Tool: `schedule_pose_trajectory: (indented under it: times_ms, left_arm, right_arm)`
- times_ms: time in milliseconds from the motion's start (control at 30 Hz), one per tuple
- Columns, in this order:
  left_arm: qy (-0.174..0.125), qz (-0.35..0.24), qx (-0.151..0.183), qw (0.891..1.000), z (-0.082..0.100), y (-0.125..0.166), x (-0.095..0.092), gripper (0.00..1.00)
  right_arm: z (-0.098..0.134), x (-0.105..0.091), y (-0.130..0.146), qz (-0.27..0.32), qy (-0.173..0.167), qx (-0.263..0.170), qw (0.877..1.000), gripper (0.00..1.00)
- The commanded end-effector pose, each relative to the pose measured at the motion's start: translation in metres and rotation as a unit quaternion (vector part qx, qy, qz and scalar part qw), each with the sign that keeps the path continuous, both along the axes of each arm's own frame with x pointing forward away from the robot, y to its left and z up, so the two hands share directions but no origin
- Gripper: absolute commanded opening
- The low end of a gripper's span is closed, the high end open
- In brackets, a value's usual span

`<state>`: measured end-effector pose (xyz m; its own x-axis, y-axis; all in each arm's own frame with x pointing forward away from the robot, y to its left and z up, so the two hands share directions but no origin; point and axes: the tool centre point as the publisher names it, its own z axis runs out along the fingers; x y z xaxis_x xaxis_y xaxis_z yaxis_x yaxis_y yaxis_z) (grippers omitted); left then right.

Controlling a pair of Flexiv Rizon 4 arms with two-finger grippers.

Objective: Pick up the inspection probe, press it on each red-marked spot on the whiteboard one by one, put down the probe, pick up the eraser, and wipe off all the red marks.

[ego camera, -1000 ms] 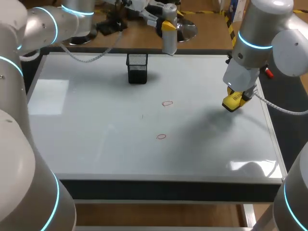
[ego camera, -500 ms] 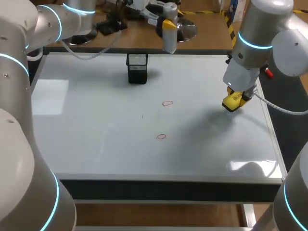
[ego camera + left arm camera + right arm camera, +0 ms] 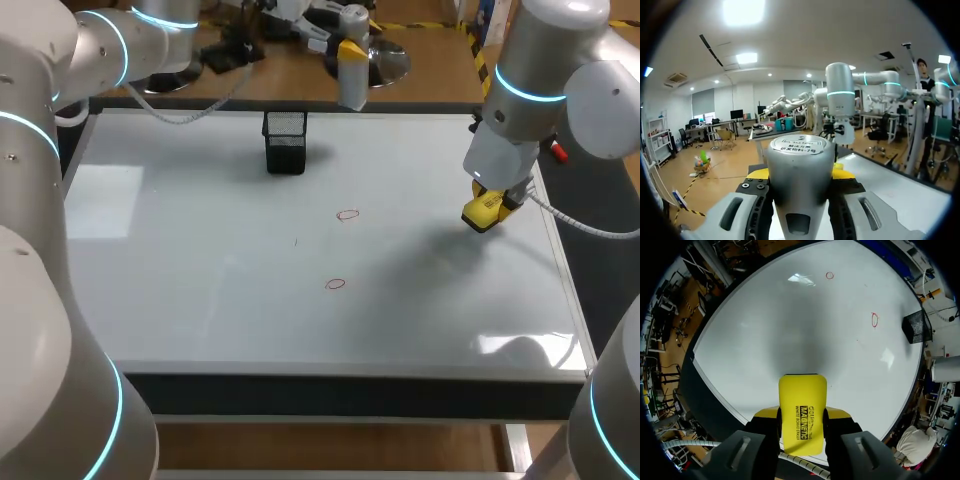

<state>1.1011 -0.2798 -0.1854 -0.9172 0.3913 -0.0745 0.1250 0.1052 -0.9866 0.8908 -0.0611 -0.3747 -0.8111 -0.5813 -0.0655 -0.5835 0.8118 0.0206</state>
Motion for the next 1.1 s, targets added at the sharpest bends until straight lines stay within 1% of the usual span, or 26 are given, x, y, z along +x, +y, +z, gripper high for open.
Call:
schedule_pose_trajectory:
  times_ms: [33,167,267,333,467,633,767,967,1100]
  left_arm:
    - [0.018,-0.157,0.017,0.987,-0.001,0.0,0.008,0.0]
    - [0.018,-0.157,0.017,0.987,-0.001,0.0,0.008,0.0]
    - [0.018,-0.157,0.017,0.987,-0.001,0.0,0.008,0.0]
    - [0.018,-0.157,0.017,0.987,-0.001,0.0,0.008,0.0]
    - [0.018,-0.157,0.017,0.987,-0.001,0.0,0.008,0.0]
    - [0.018,-0.157,0.017,0.987,-0.001,0.0,0.008,0.0]
    - [0.018,-0.157,0.017,0.987,-0.001,0.0,0.008,0.0]
    - [0.018,-0.157,0.017,0.987,-0.001,0.0,0.008,0.0]
    - [0.018,-0.157,0.017,0.987,-0.001,0.0,0.008,0.0]
  right_arm:
    - [0.001,0.0,0.0,0.001,0.0,-0.002,1.0,0.0]
    - [0.001,0.0,0.0,0.001,0.0,-0.002,1.0,0.0]
    - [0.004,0.008,0.012,0.028,0.0,-0.017,0.999,0.0]
    - [0.005,0.013,0.022,0.051,0.003,-0.039,0.998,0.0]
    - [0.006,0.02,0.051,0.101,0.004,-0.064,0.993,0.0]
    - [0.002,0.027,0.085,0.147,0.003,-0.069,0.987,0.0]
    - [-0.001,0.029,0.118,0.199,0.005,-0.074,0.977,0.0]
    - [-0.006,0.029,0.162,0.262,-0.001,-0.061,0.963,0.0]
    - [-0.009,0.029,0.187,0.296,-0.003,-0.054,0.954,0.0]
